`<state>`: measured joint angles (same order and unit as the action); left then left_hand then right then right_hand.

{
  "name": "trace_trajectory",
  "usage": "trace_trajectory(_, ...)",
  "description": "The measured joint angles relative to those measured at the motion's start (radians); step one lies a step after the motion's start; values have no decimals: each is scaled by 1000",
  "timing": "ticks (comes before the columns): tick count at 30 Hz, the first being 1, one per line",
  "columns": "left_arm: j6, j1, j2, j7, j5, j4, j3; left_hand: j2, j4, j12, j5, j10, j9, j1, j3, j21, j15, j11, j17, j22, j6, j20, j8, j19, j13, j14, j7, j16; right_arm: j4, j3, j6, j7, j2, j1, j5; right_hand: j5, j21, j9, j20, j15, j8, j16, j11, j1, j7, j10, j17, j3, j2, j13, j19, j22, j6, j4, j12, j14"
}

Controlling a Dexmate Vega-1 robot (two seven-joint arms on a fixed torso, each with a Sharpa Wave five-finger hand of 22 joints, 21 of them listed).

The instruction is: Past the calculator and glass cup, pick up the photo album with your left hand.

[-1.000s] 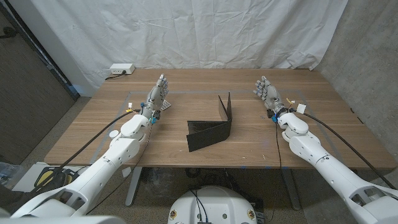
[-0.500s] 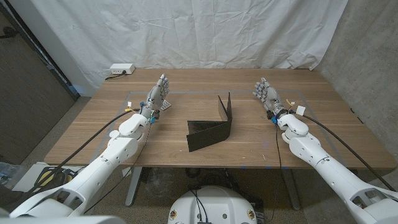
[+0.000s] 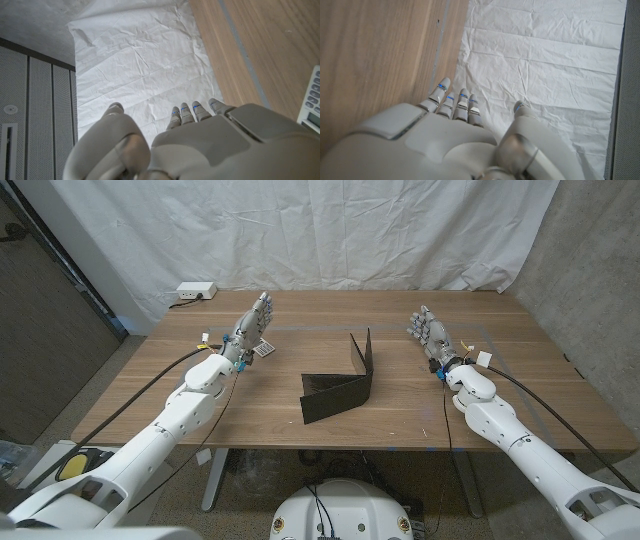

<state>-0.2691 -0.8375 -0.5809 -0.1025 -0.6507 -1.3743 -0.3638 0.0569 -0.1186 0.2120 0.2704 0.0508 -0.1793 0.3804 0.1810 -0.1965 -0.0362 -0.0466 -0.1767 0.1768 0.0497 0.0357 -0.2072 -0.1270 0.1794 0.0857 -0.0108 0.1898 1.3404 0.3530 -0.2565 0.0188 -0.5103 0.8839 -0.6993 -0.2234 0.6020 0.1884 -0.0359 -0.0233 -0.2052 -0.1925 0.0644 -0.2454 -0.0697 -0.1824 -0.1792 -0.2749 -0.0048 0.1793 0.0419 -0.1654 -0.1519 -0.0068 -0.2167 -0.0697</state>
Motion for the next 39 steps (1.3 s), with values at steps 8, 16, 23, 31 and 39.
trace_trajectory(8, -31, 10, -3, -20, 9, -2, 0, -5, 3, 0, 0, 0, 0, 5, 3, 0, 0, 0, 0, 0, 0, 0, 0, 0, 0, 0, 0, 0, 6, 1, -2, -6, 0, 1, 9, 0, -8, 0, 0, 0, 0, 0, 0, -8, 0, 0, 0, 0, 8, 0, 0, 0, 0, 0, 0, 0)
trace_trajectory(16, -64, 23, 1, -47, 9, 14, 2, -10, 7, 0, 0, 0, 0, 18, 7, 0, 0, 0, 0, 0, -5, 0, 0, 0, 0, 0, -5, 0, 9, 7, -2, -8, -2, -6, 17, 0, -8, 0, 0, -4, 0, 0, 0, -9, 0, 0, 0, 0, 9, 0, 0, 0, 0, 0, 0, -4)
trace_trajectory(23, -93, 34, 5, -65, 17, 26, 2, -14, 17, 0, 0, -11, 0, 30, 11, 0, 0, 0, 0, 0, -13, 0, 0, 0, 0, -9, -13, 0, 9, 11, 0, -9, -1, -15, 23, 0, -18, 0, 0, -4, 0, 0, 0, -9, 5, 0, 0, -4, 9, 0, 0, 0, -5, -4, 0, -4)
trace_trajectory(31, -116, 53, -3, -80, 39, 29, -2, -18, 21, 0, 0, -16, 0, 39, 15, 0, 2, -5, 0, 0, -18, 0, 0, 0, 0, -14, -18, 0, 8, 12, 1, -18, 4, -21, 29, 0, -21, 0, 0, -4, 0, 0, 0, -9, 2, 0, 0, -4, 9, 0, 0, 0, -9, -4, 0, -4)
trace_trajectory(39, -135, 64, -12, -94, 59, 26, -8, -21, 31, 0, 0, -25, 0, 56, 16, 0, 0, -7, 0, 0, -20, 0, 0, 0, 0, -15, -20, 0, 9, 11, -8, -31, 7, -21, 31, 7, -25, 0, 0, -7, 0, 0, 5, -9, 2, -5, 0, 0, 9, 0, 0, -5, -17, -8, 0, -7)
